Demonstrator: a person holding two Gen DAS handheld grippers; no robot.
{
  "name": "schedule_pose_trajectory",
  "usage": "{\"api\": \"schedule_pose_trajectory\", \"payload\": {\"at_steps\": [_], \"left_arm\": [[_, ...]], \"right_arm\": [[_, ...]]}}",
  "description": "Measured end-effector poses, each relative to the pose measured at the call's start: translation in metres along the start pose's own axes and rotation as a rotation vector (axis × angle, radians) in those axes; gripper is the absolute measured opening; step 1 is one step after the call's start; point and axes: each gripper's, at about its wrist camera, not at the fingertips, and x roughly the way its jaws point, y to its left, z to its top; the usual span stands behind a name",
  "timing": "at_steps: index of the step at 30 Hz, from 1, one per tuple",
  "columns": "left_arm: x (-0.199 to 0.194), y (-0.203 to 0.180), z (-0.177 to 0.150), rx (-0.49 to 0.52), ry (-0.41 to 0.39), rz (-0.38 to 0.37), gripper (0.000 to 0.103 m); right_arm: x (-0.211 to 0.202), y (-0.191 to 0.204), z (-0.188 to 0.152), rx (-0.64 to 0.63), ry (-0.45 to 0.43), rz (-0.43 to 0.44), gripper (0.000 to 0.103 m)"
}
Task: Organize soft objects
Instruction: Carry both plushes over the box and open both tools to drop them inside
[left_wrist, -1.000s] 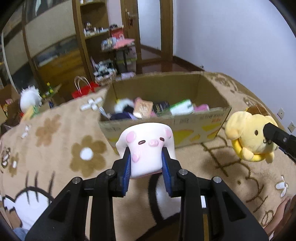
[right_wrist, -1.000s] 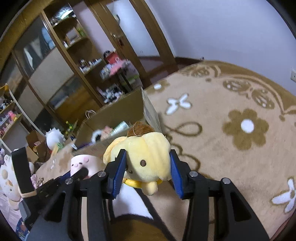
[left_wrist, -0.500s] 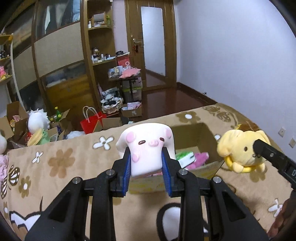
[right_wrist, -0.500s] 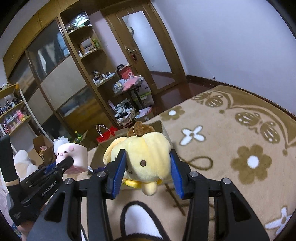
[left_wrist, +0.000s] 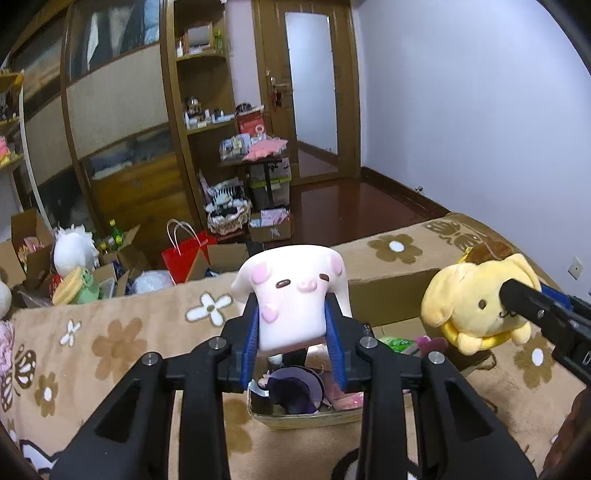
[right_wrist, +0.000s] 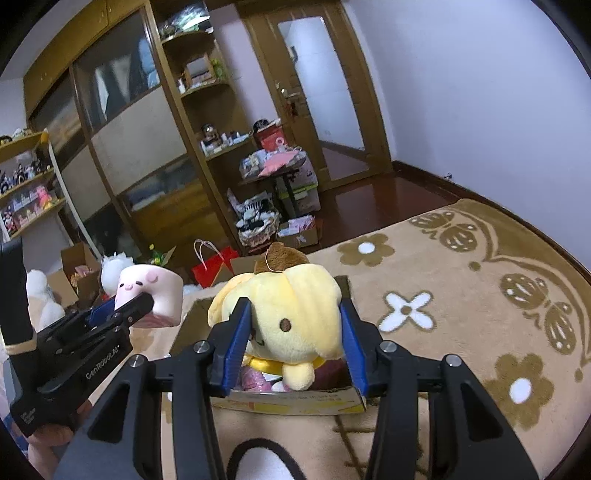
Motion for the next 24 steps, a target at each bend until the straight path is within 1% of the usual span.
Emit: {"api": "schedule_pose_trajectory", "payload": {"at_steps": [5, 6, 10, 13, 14, 15, 16, 18, 20, 21, 22, 23, 24], "left_arm": [[0.024, 0.005, -0.019, -0.023, 0.056, -0.016, 0.035], [0.028, 0.004, -0.023, -0.024, 0.069, -0.018, 0.036], [0.038, 0.0, -0.033, -0.004, 0.09, -0.009, 0.041], [0.038, 0.001, -0.037, -0.017, 0.106, -0.01, 0.044], [0.037, 0.002, -0.038, -0.02, 0.103, -0.004, 0.049], [0.033, 0.003, -0.038, -0.022, 0.093, 0.005, 0.056], [0.03, 0.004, -0.037, -0.026, 0.087, 0.003, 0.058], [0.024, 0.004, -0.034, -0.021, 0.089, -0.009, 0.059], [0.017, 0.003, -0.031, -0.005, 0.089, 0.004, 0.06], [0.012, 0.003, -0.029, -0.004, 0.088, 0.01, 0.068], [0.007, 0.003, -0.027, -0.006, 0.086, 0.011, 0.073], [-0.002, 0.003, -0.025, -0.009, 0.073, 0.014, 0.08], [-0.01, 0.003, -0.024, -0.007, 0.06, 0.021, 0.084]], "right_arm": [[0.03, 0.004, -0.012, -0.036, 0.074, -0.004, 0.051], [0.034, 0.004, -0.015, -0.041, 0.083, -0.005, 0.053], [0.046, 0.002, -0.024, -0.043, 0.111, -0.002, 0.053], [0.047, 0.0, -0.028, -0.035, 0.117, 0.014, 0.053], [0.046, -0.001, -0.03, -0.028, 0.114, 0.009, 0.053], [0.045, -0.001, -0.03, -0.025, 0.114, 0.008, 0.053], [0.043, -0.002, -0.03, -0.022, 0.115, 0.006, 0.054], [0.039, -0.003, -0.029, -0.024, 0.116, -0.002, 0.06], [0.032, -0.002, -0.026, -0.021, 0.111, -0.004, 0.062], [0.028, -0.001, -0.024, -0.018, 0.105, -0.004, 0.066], [0.021, 0.0, -0.022, -0.021, 0.095, -0.008, 0.068], [0.017, 0.002, -0.019, -0.026, 0.087, -0.015, 0.075], [0.011, 0.004, -0.017, -0.034, 0.079, -0.023, 0.081]]}}
